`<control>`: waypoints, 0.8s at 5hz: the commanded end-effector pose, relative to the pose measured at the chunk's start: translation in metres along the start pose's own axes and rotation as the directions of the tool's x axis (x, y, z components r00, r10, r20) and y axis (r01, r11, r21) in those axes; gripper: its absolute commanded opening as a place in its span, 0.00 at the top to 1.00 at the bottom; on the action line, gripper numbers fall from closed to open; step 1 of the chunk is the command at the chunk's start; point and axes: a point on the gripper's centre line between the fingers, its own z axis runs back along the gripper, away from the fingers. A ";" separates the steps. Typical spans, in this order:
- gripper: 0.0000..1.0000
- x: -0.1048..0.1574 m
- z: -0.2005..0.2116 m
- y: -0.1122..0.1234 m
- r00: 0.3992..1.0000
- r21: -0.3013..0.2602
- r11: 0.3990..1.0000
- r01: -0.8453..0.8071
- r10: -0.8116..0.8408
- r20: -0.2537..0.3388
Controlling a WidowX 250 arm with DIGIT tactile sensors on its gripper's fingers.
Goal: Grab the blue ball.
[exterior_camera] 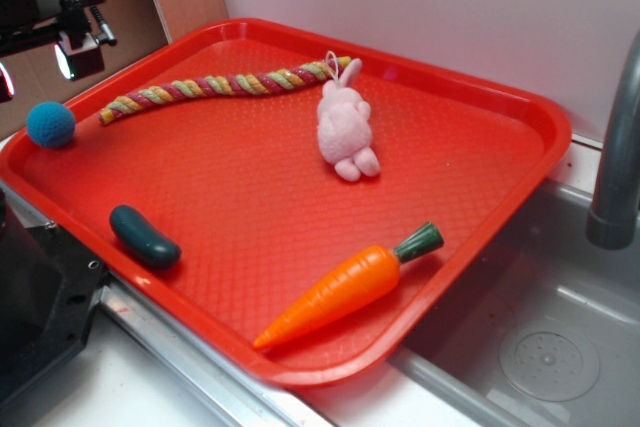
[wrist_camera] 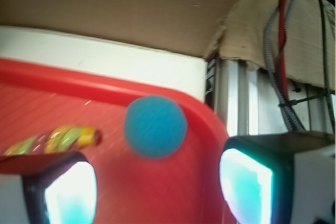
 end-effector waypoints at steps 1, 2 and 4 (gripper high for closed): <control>0.00 0.010 -0.031 0.005 0.994 0.054 0.996 -0.067 0.062 0.087; 0.00 0.010 -0.039 0.001 0.985 0.025 0.995 -0.098 0.093 0.143; 1.00 0.005 -0.046 0.000 0.982 0.007 0.995 -0.097 0.095 0.163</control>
